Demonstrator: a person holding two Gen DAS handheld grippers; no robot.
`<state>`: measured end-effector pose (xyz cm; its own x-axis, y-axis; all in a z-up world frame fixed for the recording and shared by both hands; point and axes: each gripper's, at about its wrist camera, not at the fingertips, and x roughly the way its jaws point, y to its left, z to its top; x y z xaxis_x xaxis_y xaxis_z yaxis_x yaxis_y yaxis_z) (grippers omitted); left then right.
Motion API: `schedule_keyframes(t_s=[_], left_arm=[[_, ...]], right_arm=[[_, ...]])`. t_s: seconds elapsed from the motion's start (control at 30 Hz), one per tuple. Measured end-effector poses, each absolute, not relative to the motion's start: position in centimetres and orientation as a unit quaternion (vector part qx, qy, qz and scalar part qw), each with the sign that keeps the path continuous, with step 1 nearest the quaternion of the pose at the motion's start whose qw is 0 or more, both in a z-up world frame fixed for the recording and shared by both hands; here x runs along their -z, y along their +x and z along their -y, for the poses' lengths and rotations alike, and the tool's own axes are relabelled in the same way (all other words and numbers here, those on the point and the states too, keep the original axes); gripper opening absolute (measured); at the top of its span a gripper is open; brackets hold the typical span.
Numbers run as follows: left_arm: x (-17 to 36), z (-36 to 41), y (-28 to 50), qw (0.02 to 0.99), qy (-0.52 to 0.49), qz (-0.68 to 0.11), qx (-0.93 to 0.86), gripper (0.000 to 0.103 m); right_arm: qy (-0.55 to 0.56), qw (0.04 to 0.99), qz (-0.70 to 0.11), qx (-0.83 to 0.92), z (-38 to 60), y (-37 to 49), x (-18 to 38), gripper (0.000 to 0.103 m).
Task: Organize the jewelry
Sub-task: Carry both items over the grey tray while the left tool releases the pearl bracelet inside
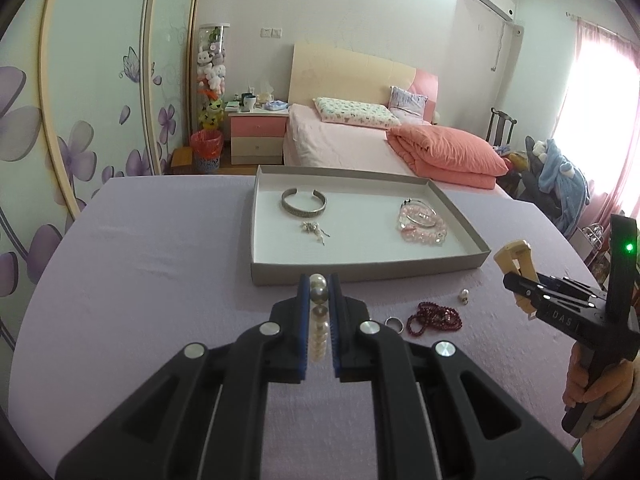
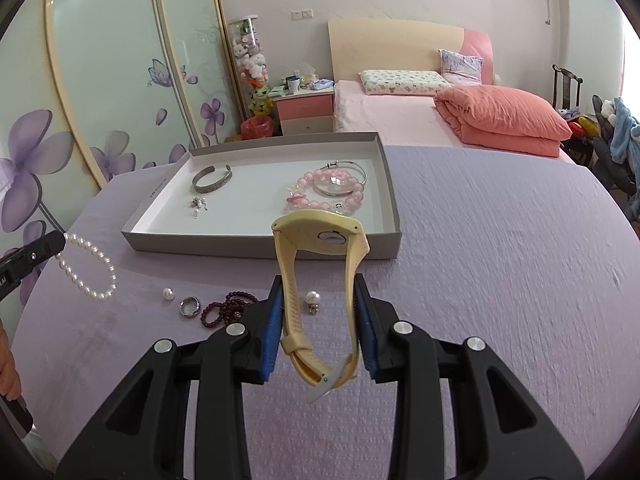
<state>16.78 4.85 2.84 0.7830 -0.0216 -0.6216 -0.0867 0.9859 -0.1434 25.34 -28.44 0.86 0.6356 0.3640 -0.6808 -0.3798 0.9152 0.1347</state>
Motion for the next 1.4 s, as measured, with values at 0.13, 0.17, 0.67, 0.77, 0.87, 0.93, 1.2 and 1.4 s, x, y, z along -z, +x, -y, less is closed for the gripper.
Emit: schedule_keyframes(t_s=[0.13, 0.17, 0.67, 0.77, 0.87, 0.93, 1.2, 1.4], left_arm=[[-2.8, -4.9, 16.7, 0.941, -0.083, -0.329, -0.017, 0.010], [-2.8, -4.9, 16.7, 0.941, -0.083, -0.329, -0.018, 0.010], [-4.5, -4.5, 19.1, 0.944, -0.089, -0.317, -0.005, 0.010], [-5.2, -4.5, 21.2, 0.945, -0.094, -0.312, -0.005, 0.010], [-5.5, -4.5, 23.8, 0.945, -0.098, -0.311, -0.007, 0.010], [-5.4, -4.5, 25.4, 0.945, -0.098, -0.312, -0.010, 0.010], [-3.3, -5.1, 31.6, 0.937, -0.101, -0.335, -0.024, 0.010], [-1.1, -5.7, 35.0, 0.928, -0.118, -0.354, -0.027, 0.010]], right_arm=[[-0.012, 0.904, -0.373, -0.208, 28.4, 25.3, -0.9, 0.034], [-0.012, 0.904, -0.373, -0.209, 28.4, 25.3, -0.9, 0.034], [-0.009, 0.910, -0.360, -0.207, 28.1, 27.0, -2.0, 0.034], [-0.004, 0.911, -0.357, -0.206, 28.0, 28.1, -2.4, 0.034], [0.001, 0.913, -0.352, -0.208, 27.8, 29.3, -2.6, 0.034], [0.005, 0.914, -0.348, -0.210, 27.5, 30.1, -2.6, 0.034], [0.019, 0.912, -0.344, -0.224, 27.1, 31.6, -1.9, 0.034], [0.027, 0.907, -0.358, -0.220, 27.3, 32.7, -0.5, 0.034]])
